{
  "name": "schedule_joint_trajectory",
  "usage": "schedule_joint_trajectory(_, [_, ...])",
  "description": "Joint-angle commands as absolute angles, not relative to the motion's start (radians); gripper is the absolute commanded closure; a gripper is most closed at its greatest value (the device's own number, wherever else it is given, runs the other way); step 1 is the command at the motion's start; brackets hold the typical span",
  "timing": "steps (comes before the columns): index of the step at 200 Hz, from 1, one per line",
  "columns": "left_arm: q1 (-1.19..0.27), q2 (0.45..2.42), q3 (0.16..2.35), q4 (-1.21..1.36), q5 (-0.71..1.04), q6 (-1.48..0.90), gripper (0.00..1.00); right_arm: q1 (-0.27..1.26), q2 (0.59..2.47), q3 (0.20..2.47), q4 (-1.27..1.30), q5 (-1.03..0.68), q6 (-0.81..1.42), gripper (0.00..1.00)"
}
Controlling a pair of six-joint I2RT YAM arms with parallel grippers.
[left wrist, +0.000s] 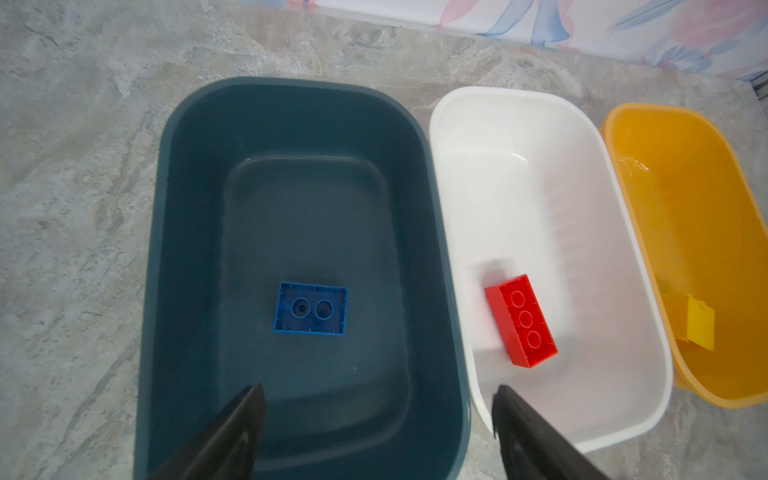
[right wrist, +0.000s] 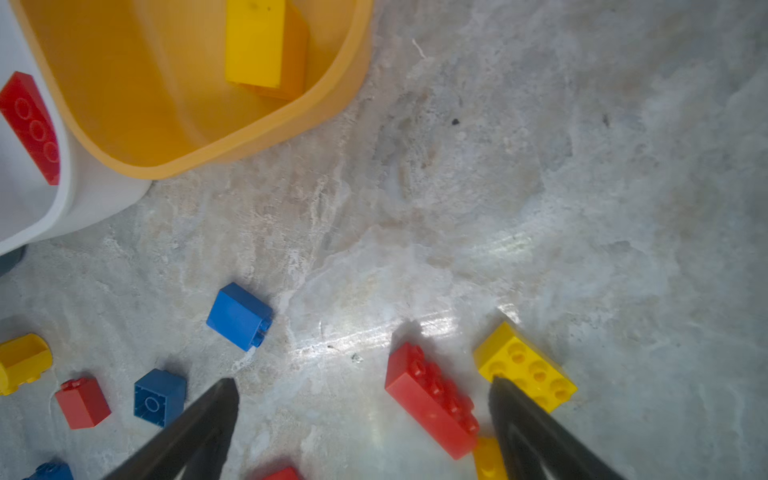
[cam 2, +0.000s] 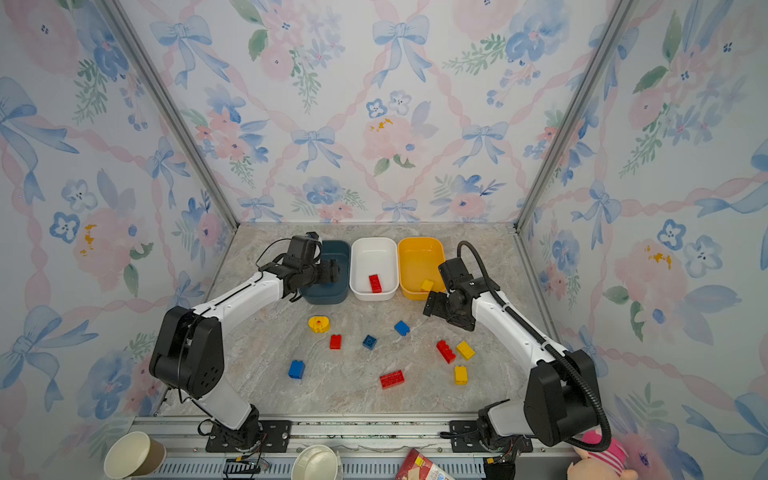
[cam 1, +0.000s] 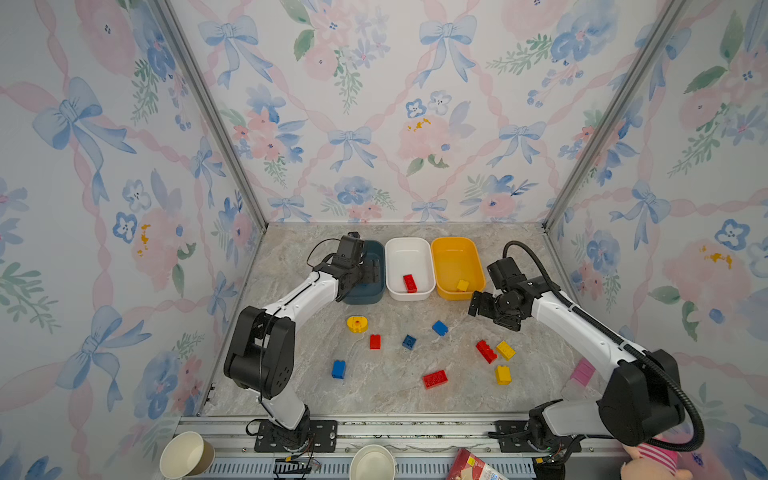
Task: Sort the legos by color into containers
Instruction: 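Move the right gripper down onto a yellow brick and grasp it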
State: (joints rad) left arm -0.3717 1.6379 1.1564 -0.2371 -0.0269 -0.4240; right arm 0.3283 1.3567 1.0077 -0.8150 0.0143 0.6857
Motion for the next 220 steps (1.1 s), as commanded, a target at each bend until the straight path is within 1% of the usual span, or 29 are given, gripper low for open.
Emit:
schedule_joint_trajectory(1, [-0.382, 1.579, 1.101, -0.201, 0.017, -0.467, 0.10, 0.302, 1.306, 0.934, -0.853, 0.033, 0.822, 0.03])
schedule_joint_trajectory(58, [-0.384, 1.511, 1.025, -0.160, 0.069, -0.500, 0.02, 0.229, 1.250, 0.823, -0.854, 0.041, 0.962, 0.03])
schedule_joint_trajectory(115, [-0.391, 1.482, 1.018, -0.158, 0.086, -0.496, 0.02, 0.177, 1.279, 0.797, -0.844, 0.064, 0.983, 0.03])
schedule_joint_trajectory(135, [-0.393, 1.472, 1.008, -0.159, 0.087, -0.501, 0.02, 0.163, 1.287, 0.773, -0.815, 0.058, 0.980, 0.00])
schedule_joint_trajectory(220, [-0.397, 1.437, 0.971, -0.159, 0.079, -0.511, 0.02, 0.140, 1.326, 0.696, -0.699, 0.028, 0.960, 0.15])
